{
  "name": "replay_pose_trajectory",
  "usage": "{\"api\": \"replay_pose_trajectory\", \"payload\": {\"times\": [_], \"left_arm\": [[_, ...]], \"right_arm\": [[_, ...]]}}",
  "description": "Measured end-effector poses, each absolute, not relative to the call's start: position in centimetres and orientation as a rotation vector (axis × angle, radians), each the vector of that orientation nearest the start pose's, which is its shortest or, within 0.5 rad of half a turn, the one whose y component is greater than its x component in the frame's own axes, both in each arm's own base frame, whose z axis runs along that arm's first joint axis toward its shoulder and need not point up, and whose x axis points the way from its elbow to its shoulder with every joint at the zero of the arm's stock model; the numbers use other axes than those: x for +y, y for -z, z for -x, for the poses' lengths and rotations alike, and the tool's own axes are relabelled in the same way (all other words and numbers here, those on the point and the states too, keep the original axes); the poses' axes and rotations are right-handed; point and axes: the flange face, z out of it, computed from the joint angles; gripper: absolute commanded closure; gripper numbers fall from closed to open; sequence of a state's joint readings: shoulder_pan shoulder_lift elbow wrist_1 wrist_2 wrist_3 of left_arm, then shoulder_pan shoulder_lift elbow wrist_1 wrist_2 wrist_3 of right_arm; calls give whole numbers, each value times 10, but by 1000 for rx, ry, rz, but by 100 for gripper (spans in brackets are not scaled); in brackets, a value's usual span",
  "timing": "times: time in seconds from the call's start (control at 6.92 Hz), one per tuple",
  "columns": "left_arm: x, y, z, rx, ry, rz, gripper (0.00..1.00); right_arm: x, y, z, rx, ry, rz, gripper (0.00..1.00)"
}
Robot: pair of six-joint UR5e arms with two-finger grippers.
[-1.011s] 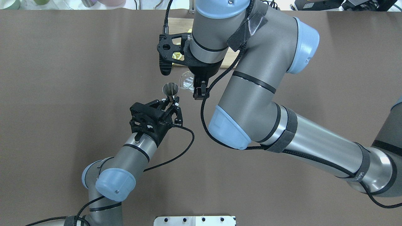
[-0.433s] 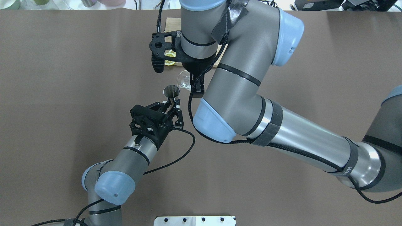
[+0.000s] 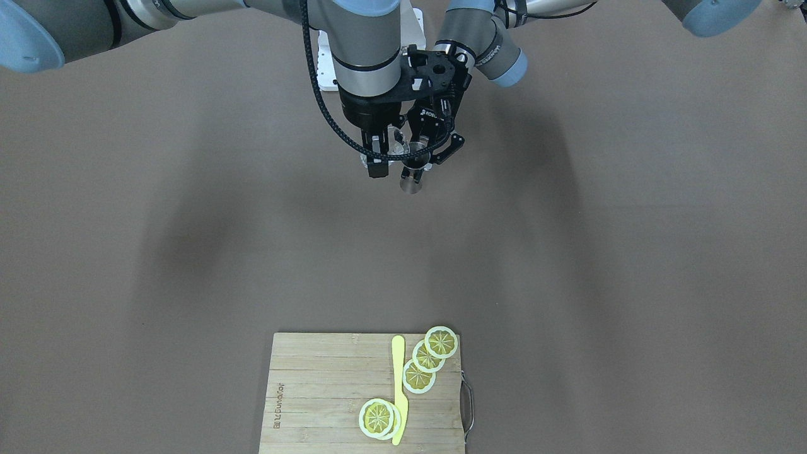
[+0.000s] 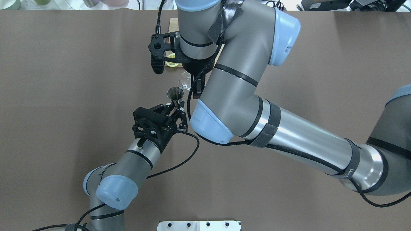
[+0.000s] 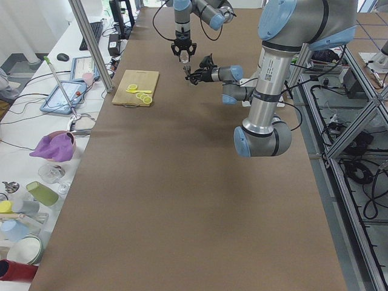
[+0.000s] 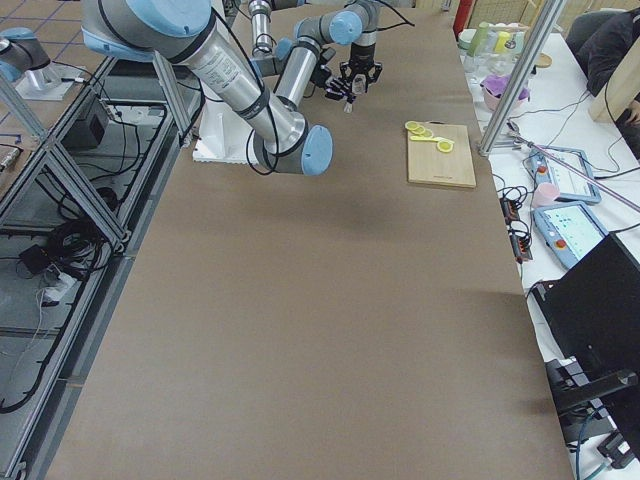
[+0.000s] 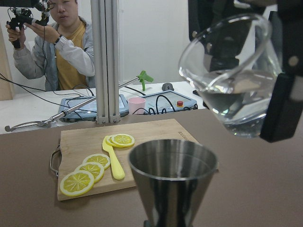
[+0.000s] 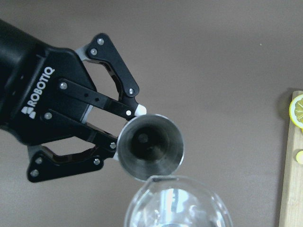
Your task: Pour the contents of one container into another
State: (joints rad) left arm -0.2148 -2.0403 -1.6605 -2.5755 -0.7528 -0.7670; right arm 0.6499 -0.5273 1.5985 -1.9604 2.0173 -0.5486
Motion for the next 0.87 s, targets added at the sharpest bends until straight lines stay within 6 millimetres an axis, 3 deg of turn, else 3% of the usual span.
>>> {"api": "replay_pose_trajectory", "payload": {"times": [0.43, 0.87], "left_arm": [[-327, -234, -536, 951, 178, -1250, 100], [-327, -233, -535, 954, 178, -1249, 100]], "right_arm": [[-488, -39, 496, -580, 1557, -619, 100], [-475, -30, 504, -560, 1578, -602, 100]]}}
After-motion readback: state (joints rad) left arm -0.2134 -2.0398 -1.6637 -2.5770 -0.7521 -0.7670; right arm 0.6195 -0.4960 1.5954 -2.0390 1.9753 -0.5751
